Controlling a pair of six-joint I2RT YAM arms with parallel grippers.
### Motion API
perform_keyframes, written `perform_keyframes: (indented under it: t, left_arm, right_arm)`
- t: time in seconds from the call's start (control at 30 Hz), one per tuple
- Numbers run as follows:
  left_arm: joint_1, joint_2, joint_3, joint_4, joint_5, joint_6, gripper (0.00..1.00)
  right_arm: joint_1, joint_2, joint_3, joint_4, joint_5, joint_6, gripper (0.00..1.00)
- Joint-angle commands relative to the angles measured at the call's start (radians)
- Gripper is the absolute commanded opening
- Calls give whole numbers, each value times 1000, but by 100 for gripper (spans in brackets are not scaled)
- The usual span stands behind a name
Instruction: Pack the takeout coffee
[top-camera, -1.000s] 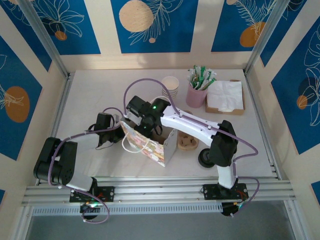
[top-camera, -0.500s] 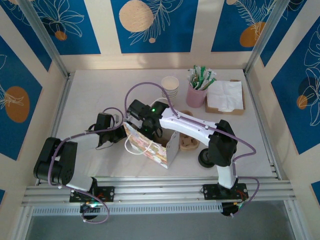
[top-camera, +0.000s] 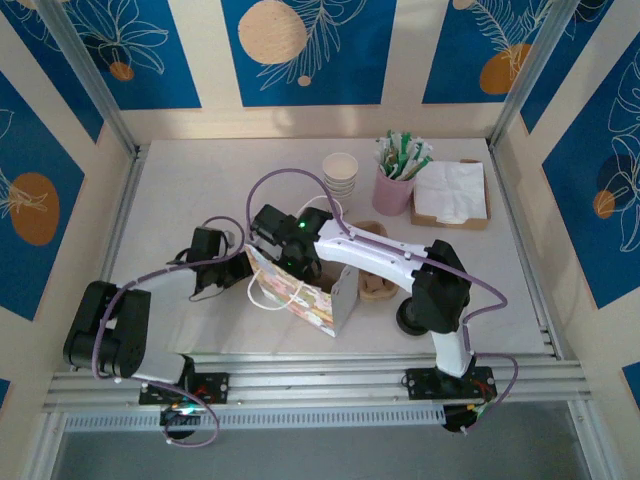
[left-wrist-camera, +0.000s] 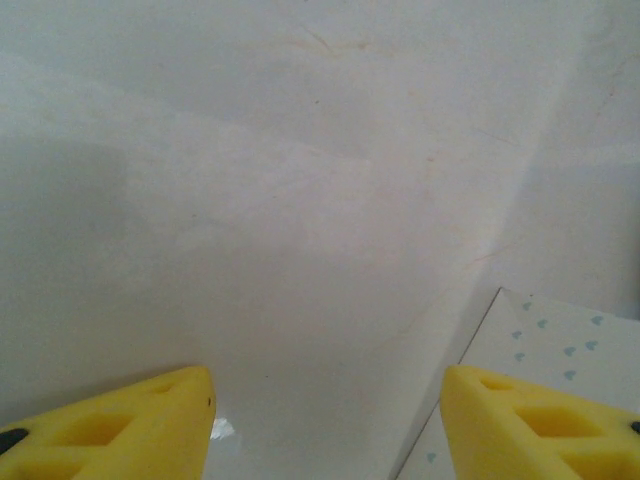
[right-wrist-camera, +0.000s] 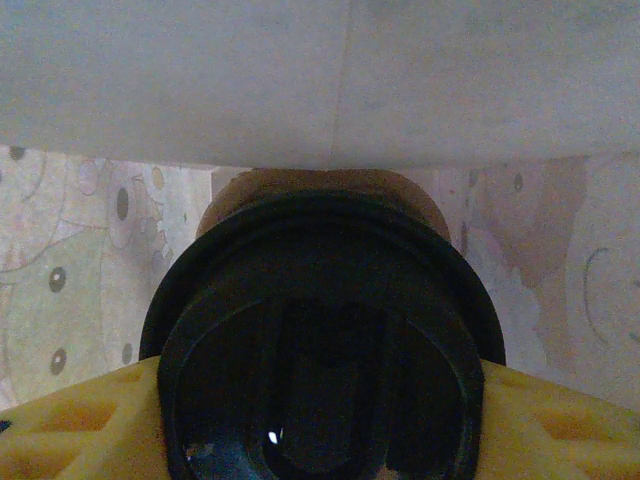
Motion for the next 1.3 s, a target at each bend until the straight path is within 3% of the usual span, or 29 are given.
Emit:
perform_keyframes:
  t: [0.0, 0.23, 0.63, 0.8, 1.1, 1.27]
  left_arm:
    - [-5, -36, 2, -81, -41, 32, 61]
    - [-4, -151, -3, -191, -95, 50, 59]
    - [-14, -470, -111, -366, -67, -18, 54]
    - [-88, -548, -159, -375, -92, -72, 53]
    - [-294, -537, -199, -289, -173, -173, 53]
    - [-342, -538, -225, -244, -215, -212, 53]
  right_arm:
    - [6, 84, -82, -104, 10, 30, 53]
    - [-1, 53, -56, -89, 15, 44, 53]
    - [-14, -3, -48, -45, 3, 81, 54]
    - [-15, -4, -43, -44, 7, 87, 54]
    - [-22, -28, -54, -29, 11, 101, 54]
    - [-26, -44, -56, -20, 5, 109, 54]
